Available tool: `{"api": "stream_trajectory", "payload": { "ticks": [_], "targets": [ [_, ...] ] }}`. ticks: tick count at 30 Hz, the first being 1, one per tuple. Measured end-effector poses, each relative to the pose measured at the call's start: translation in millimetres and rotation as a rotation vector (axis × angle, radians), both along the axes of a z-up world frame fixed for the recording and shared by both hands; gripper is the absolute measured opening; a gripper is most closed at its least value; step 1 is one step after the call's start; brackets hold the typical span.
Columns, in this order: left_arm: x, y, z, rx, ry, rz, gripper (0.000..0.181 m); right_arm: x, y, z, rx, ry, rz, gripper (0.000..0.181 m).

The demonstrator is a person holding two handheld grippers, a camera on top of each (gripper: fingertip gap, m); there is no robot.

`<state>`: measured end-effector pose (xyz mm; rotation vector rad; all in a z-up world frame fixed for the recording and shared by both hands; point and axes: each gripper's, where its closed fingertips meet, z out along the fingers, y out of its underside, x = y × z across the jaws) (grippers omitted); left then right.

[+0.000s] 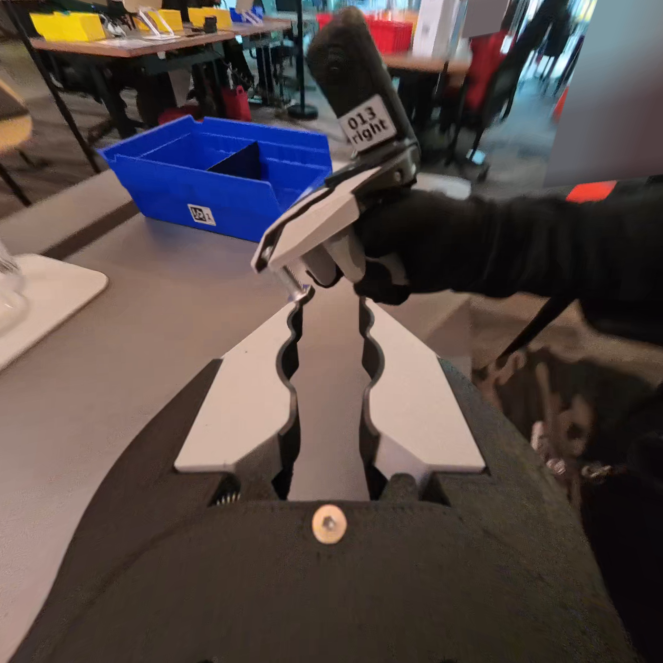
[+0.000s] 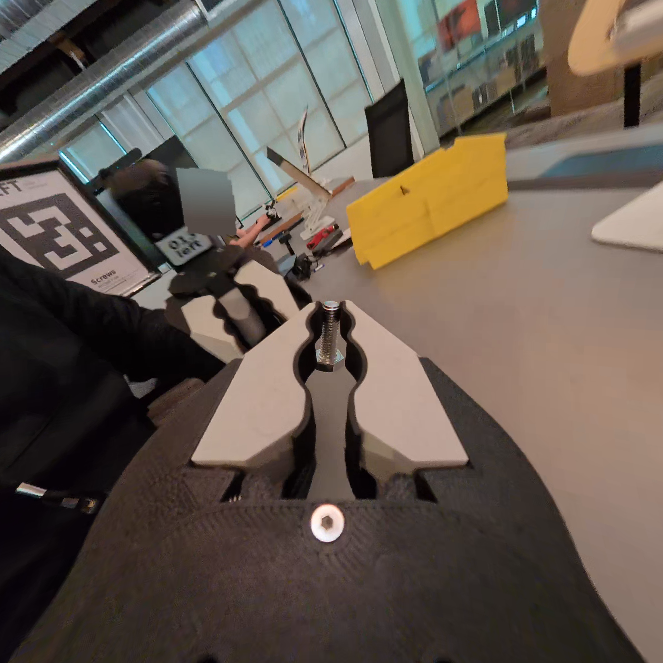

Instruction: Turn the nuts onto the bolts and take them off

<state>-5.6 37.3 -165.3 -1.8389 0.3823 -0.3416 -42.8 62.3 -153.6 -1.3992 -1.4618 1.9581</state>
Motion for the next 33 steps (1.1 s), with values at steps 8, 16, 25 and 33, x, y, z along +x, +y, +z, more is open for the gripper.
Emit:
{"api": "stream_trajectory", "payload": {
  "ticks": [8, 16, 25, 33],
  "targets": [
    [-24, 1, 30, 0.077, -0.296, 0.029, 0.041, -12, -33, 62, 0.112, 0.225, 0.035, 0.007],
    [-23, -10, 46, 0.142, -0.321, -0.042, 0.022, -18, -48, 72, 0.127, 0.262, 0.044, 0.007],
    [-28, -12, 48, 0.151, -0.342, -0.048, 0.020, -20, -53, 70, 0.123, 0.262, 0.061, 0.007],
    [-28, -11, 48, 0.159, -0.350, -0.057, 0.016, -20, -51, 70, 0.119, 0.270, 0.044, 0.007]
  ]
}}
